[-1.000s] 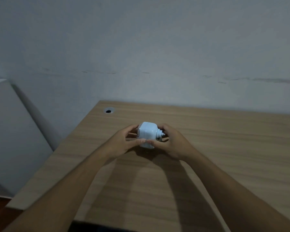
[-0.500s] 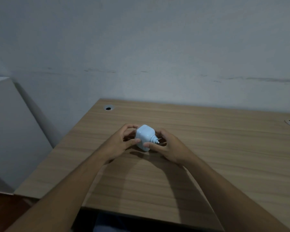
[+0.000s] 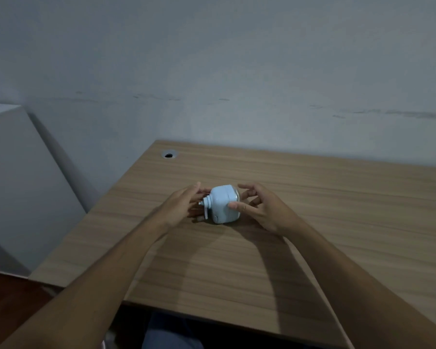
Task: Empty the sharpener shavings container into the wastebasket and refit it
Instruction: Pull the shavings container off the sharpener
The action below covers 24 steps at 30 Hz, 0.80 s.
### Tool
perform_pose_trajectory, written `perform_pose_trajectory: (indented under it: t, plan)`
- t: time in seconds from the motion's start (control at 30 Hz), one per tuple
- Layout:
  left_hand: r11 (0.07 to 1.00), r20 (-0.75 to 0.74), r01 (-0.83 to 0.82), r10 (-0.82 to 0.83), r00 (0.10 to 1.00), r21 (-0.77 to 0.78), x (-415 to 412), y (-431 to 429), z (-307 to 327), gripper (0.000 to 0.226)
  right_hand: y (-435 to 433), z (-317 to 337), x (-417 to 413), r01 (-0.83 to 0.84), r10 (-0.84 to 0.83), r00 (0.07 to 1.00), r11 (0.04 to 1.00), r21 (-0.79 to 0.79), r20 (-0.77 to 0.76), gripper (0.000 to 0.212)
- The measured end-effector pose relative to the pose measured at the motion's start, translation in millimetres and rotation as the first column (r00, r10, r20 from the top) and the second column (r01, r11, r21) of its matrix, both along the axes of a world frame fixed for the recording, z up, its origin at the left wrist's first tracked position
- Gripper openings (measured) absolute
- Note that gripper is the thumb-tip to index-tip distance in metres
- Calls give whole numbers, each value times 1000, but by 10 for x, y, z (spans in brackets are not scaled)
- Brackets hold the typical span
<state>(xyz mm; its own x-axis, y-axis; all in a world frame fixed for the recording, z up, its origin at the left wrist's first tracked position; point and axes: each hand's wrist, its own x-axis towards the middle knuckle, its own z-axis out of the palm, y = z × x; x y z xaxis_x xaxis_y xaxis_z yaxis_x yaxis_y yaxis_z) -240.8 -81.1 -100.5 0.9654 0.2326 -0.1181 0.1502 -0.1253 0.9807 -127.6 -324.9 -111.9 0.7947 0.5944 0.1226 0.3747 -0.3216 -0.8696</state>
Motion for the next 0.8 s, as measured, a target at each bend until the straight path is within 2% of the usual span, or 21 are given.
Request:
perform_pose_trajectory:
  t: [0.07, 0.13, 0.23, 0.33, 0.47, 0.67, 0.8]
  plan:
    - [998, -23, 42, -44, 999, -56, 0, 33, 0, 66, 8, 38, -19, -58, 58, 998, 998, -25, 15, 66]
    - [996, -14, 91, -91, 996, 9, -66, 36, 28, 76, 31, 65, -30, -113, 113, 993, 993, -11, -12, 57]
    - [972, 35, 139, -148, 988, 191, -137, 85, -43, 57, 38, 32, -33, -152, 152, 988, 988, -17, -23, 55]
    - [930, 8, 230, -242, 970, 287, -150, 104, -69, 62, 18, -21, -26, -140, 139, 990, 990, -7, -36, 58]
    - [873, 42, 198, -241, 970, 445, -94, 119, -74, 61, 14, -46, 9, -154, 155, 986, 988, 16, -70, 57]
    - [832, 36, 160, -211, 977, 531, -40, 140, -88, 54, 24, -18, 55, -160, 159, 985, 987, -8, -73, 55]
    - [842, 27, 121, -158, 987, 525, -12, 200, -163, 60, 57, 19, 80, -162, 161, 986, 986, -27, -48, 57]
